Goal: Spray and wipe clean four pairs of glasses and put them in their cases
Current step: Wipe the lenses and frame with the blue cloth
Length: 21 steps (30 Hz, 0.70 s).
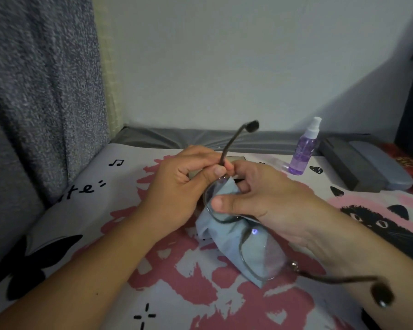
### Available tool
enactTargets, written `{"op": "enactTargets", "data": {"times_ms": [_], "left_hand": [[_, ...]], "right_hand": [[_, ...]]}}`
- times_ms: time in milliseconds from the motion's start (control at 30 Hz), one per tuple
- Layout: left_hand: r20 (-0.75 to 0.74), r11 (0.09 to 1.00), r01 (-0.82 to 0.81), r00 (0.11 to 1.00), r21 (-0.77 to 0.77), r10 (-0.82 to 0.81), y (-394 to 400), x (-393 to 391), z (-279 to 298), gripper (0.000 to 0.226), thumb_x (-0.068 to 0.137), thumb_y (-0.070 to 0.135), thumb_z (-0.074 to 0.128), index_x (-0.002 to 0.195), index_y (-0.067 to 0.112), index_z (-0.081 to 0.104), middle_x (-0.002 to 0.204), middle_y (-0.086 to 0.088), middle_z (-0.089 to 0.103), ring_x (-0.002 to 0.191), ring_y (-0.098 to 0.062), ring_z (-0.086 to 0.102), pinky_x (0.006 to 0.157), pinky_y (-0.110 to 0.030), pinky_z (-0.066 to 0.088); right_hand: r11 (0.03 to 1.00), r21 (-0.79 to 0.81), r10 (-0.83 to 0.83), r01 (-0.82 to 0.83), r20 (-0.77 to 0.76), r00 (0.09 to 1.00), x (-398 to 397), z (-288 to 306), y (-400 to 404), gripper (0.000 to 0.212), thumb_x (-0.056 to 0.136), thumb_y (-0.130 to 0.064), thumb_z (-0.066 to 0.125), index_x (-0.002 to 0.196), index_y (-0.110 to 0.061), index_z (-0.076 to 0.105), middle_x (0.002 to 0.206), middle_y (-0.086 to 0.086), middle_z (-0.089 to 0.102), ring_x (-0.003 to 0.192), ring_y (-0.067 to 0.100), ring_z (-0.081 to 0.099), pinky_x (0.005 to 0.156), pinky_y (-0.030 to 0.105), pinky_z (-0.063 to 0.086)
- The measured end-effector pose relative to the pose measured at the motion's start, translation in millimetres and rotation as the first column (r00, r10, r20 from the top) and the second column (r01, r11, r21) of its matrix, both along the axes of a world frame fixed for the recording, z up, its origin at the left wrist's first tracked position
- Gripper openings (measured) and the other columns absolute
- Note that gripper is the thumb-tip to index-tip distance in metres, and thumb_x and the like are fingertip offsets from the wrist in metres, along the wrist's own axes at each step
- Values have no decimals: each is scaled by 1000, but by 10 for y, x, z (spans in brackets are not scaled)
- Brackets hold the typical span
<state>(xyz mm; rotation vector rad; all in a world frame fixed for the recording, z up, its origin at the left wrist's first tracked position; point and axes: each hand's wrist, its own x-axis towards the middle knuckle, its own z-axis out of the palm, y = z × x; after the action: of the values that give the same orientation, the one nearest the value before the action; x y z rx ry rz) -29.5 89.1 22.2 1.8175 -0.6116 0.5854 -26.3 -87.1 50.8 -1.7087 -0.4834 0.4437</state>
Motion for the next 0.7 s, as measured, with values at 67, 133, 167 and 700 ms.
{"op": "enactTargets", "data": {"times_ms": [67, 133, 167, 700], "left_hand": [[19, 1000, -2, 1000, 15, 2, 21, 3, 10, 15, 94, 16, 66, 100, 27, 73, 100, 15, 71, 101, -19, 67, 93, -28, 51], [37, 999, 10, 999, 53, -12, 32, -9, 19, 15, 94, 20, 64, 101, 31, 72, 100, 19, 70, 100, -18, 66, 93, -29, 50], [44, 998, 18, 999, 68, -21, 35, -15, 24, 15, 94, 20, 63, 101, 30, 72, 100, 19, 70, 99, -17, 66, 93, -29, 50], [23, 997, -22, 1000, 76, 21, -64, 0, -48, 16, 93, 10, 65, 99, 22, 74, 100, 15, 71, 102, -11, 65, 92, -18, 45]], "right_hand": [[999, 4, 43, -43, -10, 999, -1, 6, -8, 38, 89, 0, 71, 122, -17, 63, 108, 26, 69, 99, 28, 71, 96, 45, 56], [974, 98, 220, -206, -168, 961, 4, 17, -64, 47, 89, 6, 64, 132, -12, 57, 117, 29, 66, 105, 30, 66, 98, 44, 54], [942, 184, 324, -282, -264, 909, 10, 24, -98, 51, 88, 10, 58, 136, -7, 53, 119, 27, 64, 108, 31, 64, 97, 40, 54], [991, 123, -27, 42, -121, 992, -58, -46, 73, 61, 71, 17, 77, 121, -15, 63, 109, 12, 75, 105, 25, 73, 95, 42, 56]]}}
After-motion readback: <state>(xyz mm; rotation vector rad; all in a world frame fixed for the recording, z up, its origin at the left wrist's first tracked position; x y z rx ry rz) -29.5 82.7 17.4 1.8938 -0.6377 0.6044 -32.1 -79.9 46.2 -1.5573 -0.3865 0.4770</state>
